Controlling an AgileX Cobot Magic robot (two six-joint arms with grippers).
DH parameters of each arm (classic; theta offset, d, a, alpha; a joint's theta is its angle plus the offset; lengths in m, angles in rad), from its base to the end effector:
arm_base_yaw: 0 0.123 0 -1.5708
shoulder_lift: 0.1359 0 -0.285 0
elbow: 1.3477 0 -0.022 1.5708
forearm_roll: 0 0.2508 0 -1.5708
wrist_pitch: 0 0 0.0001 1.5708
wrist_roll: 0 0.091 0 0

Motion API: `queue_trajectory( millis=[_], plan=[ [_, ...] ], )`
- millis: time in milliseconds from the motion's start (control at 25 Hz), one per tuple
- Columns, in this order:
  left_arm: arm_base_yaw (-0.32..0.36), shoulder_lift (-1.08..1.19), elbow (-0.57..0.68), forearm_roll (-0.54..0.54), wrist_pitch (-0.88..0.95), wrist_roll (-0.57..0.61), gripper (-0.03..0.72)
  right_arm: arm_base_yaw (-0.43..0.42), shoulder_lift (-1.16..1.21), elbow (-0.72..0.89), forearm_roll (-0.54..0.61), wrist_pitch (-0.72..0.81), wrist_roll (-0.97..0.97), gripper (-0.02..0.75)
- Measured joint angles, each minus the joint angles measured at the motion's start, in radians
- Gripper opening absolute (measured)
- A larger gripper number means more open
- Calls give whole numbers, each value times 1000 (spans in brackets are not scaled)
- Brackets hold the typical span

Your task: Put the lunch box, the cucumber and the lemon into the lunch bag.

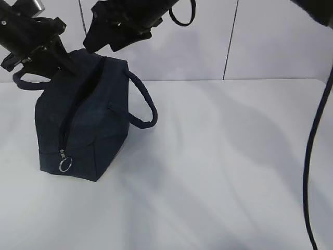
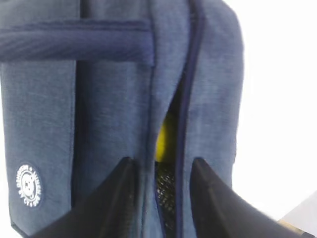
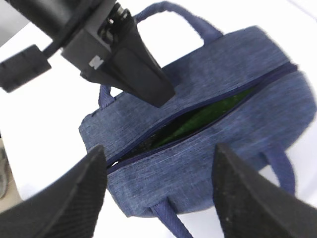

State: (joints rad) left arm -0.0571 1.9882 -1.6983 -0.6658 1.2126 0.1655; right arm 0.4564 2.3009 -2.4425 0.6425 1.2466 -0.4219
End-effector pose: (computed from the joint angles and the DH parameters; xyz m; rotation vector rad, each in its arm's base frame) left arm 0.4138 -0.0764 0.2645 0.0439 2.8137 -0.9204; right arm 0.4262 0.2669 0.3252 -1.0177 2.2627 0.8692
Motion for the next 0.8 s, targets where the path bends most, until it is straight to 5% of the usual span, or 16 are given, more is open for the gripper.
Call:
queue_trajectory(
  millis=[320, 800],
  plan=[
    [0, -53, 0, 2, 5, 0, 272, 0, -120, 45, -71, 4, 35, 482],
    [0, -211, 0, 159, 16, -5, 269, 0, -347, 451, -147, 4, 111, 482]
  ],
)
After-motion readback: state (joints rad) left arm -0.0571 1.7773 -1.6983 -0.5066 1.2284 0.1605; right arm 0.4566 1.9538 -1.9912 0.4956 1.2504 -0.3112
